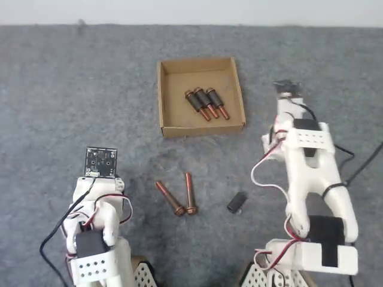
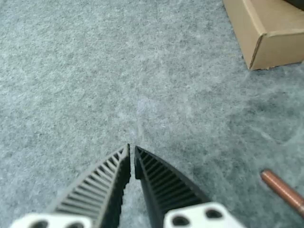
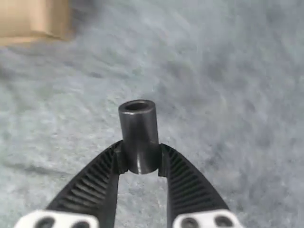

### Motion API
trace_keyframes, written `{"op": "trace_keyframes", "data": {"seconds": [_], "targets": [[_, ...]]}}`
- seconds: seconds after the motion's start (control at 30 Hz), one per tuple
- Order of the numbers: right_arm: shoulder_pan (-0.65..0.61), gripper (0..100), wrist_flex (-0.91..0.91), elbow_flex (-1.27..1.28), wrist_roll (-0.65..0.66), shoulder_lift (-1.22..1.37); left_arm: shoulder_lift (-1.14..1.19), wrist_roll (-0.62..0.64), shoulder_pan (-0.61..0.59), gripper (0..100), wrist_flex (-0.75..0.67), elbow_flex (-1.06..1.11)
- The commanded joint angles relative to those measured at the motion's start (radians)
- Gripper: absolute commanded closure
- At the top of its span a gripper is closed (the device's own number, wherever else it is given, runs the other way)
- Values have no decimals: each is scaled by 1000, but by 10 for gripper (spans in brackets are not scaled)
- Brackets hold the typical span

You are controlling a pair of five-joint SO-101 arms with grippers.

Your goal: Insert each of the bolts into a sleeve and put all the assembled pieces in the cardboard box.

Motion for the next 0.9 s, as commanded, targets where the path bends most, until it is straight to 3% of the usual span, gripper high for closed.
{"op": "trace_keyframes", "data": {"seconds": [0.0, 0.13, 0.3, 0.6, 0.87], "targets": [[35, 993, 1, 2, -20, -5, -18, -9, 2, 988, -31, -10], [31, 985, -22, 29, 63, -5, -18, -9, -2, 988, -31, -10], [36, 883, -30, 54, 114, -4, -18, -9, -3, 988, -29, -10], [30, 921, -25, 37, 206, -7, -18, -9, -5, 988, -28, -10], [30, 924, -88, 84, 193, -4, -18, -9, -5, 988, -28, -10]]}}
